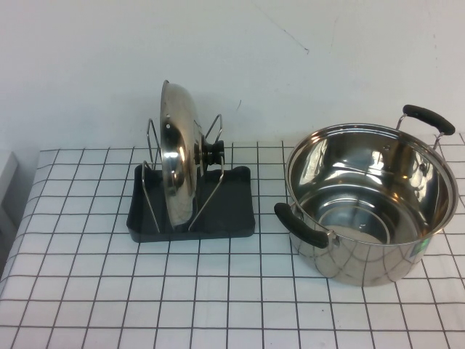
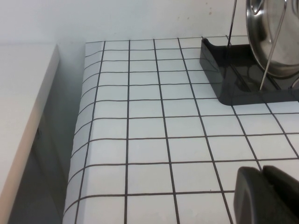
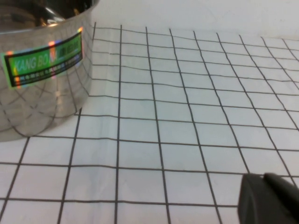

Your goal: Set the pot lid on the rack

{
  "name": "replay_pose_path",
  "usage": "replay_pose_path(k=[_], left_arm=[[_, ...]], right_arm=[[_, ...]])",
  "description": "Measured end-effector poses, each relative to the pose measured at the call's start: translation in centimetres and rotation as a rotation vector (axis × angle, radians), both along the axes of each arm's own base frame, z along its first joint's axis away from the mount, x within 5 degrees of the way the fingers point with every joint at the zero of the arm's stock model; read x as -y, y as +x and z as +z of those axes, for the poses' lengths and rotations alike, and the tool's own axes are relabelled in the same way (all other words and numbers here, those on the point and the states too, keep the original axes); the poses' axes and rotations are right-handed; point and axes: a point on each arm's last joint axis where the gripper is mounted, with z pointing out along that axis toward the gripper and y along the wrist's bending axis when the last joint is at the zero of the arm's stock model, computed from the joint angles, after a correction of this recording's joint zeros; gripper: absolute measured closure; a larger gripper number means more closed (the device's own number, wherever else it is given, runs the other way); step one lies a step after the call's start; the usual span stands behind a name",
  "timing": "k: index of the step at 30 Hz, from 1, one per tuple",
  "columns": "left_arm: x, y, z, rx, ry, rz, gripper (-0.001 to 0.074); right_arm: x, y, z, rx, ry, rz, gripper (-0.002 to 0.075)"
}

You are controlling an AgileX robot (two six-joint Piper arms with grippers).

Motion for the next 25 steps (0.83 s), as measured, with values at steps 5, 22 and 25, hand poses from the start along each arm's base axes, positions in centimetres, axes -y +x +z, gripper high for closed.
replay_pose_path(k=[5,22,25], left_arm=[[0.0,0.0,0.0,0.0,0.0,0.0,0.0737],[0.0,0.0,0.0,0.0,0.0,0.0,0.0737],[0.0,0.0,0.0,0.0,0.0,0.0,0.0737]], right_arm=[[-0.04,0.01,0.0,-0.003,-0.019,0.016,0.0728],[-0.2,0.03,-0.01,-0.006,-0.046,0.055,0.0728],[-0.2,0.03,-0.01,-0.006,-0.046,0.055,0.0728]])
